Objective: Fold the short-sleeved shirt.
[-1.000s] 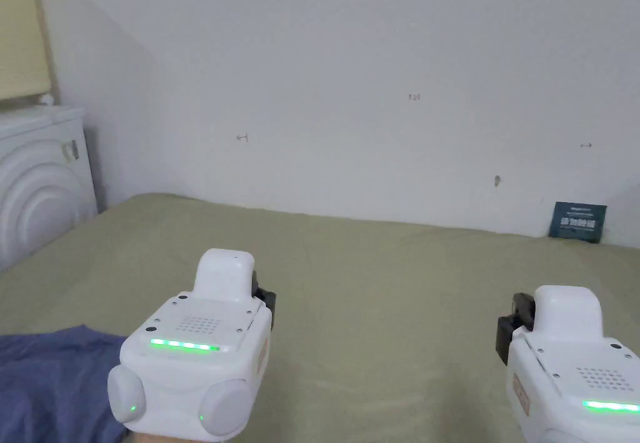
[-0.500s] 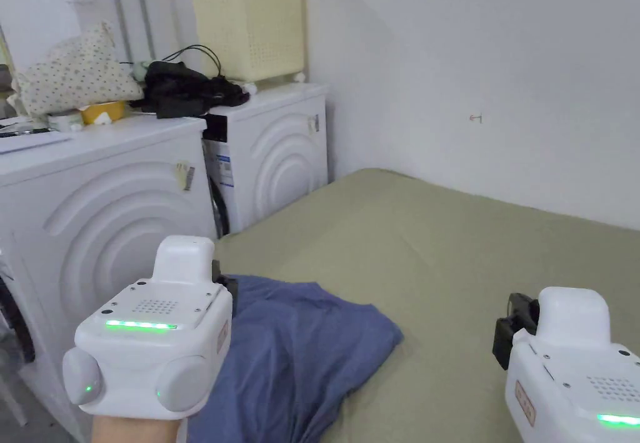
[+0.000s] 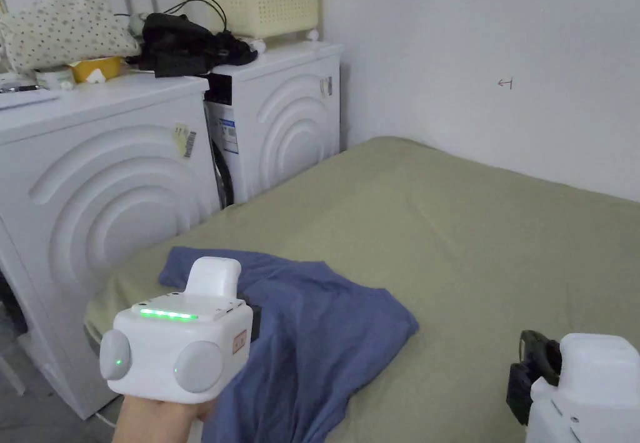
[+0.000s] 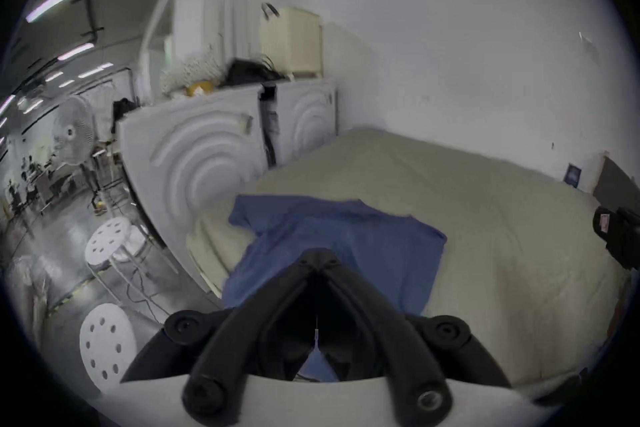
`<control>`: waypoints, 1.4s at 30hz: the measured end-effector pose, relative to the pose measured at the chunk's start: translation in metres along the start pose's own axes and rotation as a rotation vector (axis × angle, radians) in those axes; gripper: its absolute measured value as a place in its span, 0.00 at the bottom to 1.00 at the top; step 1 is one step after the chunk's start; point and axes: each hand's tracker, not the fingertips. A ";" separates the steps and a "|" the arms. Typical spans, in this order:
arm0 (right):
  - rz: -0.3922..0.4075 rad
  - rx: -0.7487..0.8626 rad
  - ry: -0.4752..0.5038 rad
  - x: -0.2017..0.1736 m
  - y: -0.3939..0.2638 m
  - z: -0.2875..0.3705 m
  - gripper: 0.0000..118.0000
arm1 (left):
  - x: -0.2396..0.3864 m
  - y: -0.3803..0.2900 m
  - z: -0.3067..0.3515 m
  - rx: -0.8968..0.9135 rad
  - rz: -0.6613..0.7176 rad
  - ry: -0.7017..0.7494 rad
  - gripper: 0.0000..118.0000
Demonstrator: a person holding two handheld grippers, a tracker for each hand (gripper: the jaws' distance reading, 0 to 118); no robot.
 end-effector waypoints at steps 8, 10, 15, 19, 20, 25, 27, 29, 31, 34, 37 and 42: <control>-0.007 -0.098 -0.024 0.021 -0.031 -0.021 0.01 | 0.033 -0.010 -0.128 -0.271 0.005 -0.101 0.01; -0.008 -0.123 -0.031 0.026 -0.039 -0.025 0.01 | 0.041 -0.013 -0.150 -0.336 -0.048 -0.147 0.41; -0.031 -0.189 -0.032 0.034 -0.057 -0.035 0.01 | 0.062 -0.019 -0.183 -0.452 -0.088 -0.156 0.96; -0.021 -0.216 -0.045 0.040 -0.064 -0.032 0.01 | 0.071 -0.038 -0.201 -0.472 -0.120 -0.122 0.90; -0.024 -0.219 -0.046 0.043 -0.063 -0.030 0.01 | 0.071 -0.040 -0.203 -0.480 -0.114 -0.125 0.87; -0.056 -0.217 -0.090 0.067 -0.057 0.003 0.01 | 0.079 -0.021 -0.161 -0.399 -0.103 -0.064 0.02; -0.058 -0.219 -0.117 0.079 -0.053 0.022 0.01 | 0.077 -0.018 -0.153 -0.402 -0.108 -0.078 0.02; -0.052 -0.207 -0.149 0.094 -0.050 0.046 0.01 | 0.088 -0.010 -0.118 -0.350 -0.133 -0.074 0.02; -0.036 -0.200 -0.205 0.110 -0.047 0.069 0.01 | 0.103 -0.001 -0.088 -0.319 -0.139 -0.090 0.02; -0.047 -0.178 -0.260 0.136 -0.041 0.103 0.01 | 0.115 0.027 -0.086 -0.315 -0.127 -0.197 0.02; -0.073 -0.152 -0.321 0.161 -0.034 0.138 0.01 | 0.167 0.044 -0.050 -0.237 -0.219 -0.275 0.02; -0.079 -0.134 -0.433 0.199 -0.033 0.185 0.01 | 0.282 0.060 0.003 -0.160 -0.344 -0.463 0.02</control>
